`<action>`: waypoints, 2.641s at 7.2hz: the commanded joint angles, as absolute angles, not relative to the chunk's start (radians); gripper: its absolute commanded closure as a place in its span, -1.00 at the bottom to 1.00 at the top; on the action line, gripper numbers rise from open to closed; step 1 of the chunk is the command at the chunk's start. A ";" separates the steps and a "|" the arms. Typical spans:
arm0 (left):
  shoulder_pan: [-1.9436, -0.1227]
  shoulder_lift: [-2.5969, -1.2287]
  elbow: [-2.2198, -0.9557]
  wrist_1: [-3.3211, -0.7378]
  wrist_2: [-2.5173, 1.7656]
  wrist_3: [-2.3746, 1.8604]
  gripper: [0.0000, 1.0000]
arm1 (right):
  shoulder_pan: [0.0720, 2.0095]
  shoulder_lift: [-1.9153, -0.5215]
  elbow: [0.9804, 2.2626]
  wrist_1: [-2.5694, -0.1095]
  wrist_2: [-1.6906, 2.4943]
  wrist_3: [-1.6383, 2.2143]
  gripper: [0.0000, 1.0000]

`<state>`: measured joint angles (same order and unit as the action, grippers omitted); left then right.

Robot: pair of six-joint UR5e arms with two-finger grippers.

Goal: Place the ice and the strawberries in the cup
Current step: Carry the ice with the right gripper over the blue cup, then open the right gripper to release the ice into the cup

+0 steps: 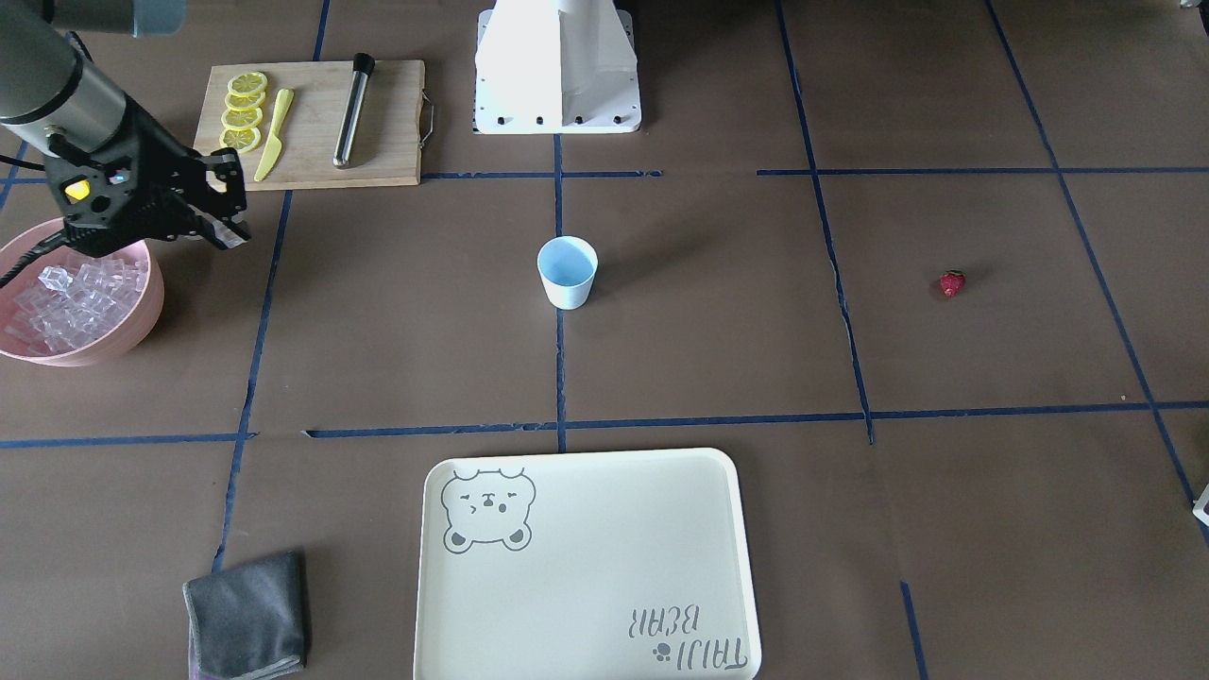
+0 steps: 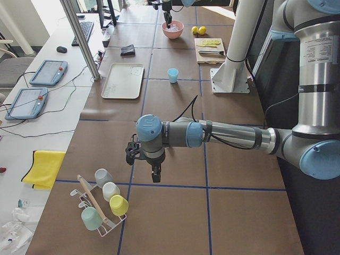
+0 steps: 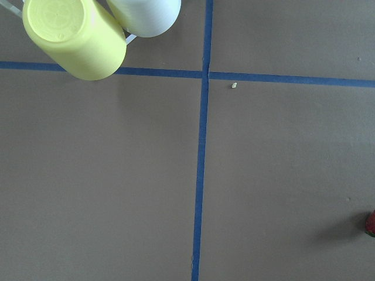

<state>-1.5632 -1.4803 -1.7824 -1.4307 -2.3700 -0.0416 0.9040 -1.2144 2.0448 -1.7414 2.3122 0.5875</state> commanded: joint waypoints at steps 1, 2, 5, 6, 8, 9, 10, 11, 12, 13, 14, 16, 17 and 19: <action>-1.563 -1.480 -1.776 -1.431 -2.370 -0.041 -1.00 | 0.748 -1.056 2.007 -1.736 2.205 0.841 1.00; -1.563 -1.482 -1.772 -1.431 -2.370 -0.041 -1.00 | 0.700 -1.010 1.982 -1.735 2.160 0.906 1.00; -1.562 -1.482 -1.772 -1.431 -2.370 -0.041 -1.00 | 0.589 -0.872 1.771 -1.564 2.039 1.076 1.00; -1.563 -1.482 -1.772 -1.431 -2.370 -0.041 -1.00 | 0.562 -0.827 1.682 -1.489 1.989 1.110 1.00; -1.562 -1.482 -1.773 -1.431 -2.370 -0.041 -1.00 | 0.543 -0.790 1.640 -1.488 1.983 1.114 1.00; -1.563 -1.482 -1.773 -1.431 -2.370 -0.041 -1.00 | 0.537 -0.788 1.637 -1.486 1.983 1.114 0.99; -1.563 -1.482 -1.776 -1.431 -2.370 -0.041 -1.00 | 0.529 -0.792 1.634 -1.488 1.983 1.114 0.91; -1.563 -1.482 -1.776 -1.431 -2.370 -0.041 -1.00 | 0.528 -0.793 1.634 -1.489 1.983 1.115 0.63; -1.562 -1.482 -1.775 -1.431 -2.370 -0.041 -1.00 | 0.523 -0.793 1.632 -1.489 1.983 1.120 -0.46; -1.563 -1.482 -1.775 -1.431 -2.370 -0.041 -1.00 | 0.520 -0.792 1.632 -1.488 1.983 1.152 -0.98; -1.563 -1.482 -1.776 -1.431 -2.370 -0.041 -1.00 | 0.520 -0.788 1.634 -1.486 1.983 1.167 -0.99; -1.563 -1.482 -1.776 -1.431 -2.370 -0.041 -1.00 | 0.526 -0.792 1.658 -1.496 1.990 1.169 -0.99; -1.563 -1.482 -1.776 -1.431 -2.370 -0.041 -1.00 | 0.555 -0.798 1.710 -1.558 1.999 1.161 -0.99; -1.562 -1.483 -1.779 -1.431 -2.370 -0.041 -1.00 | 0.636 -0.900 1.910 -1.745 2.037 1.029 -0.99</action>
<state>-1.5629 -1.4828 -1.7779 -1.4312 -2.3700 -0.0414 0.5880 -0.8370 1.7956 -1.6449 2.0151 1.1139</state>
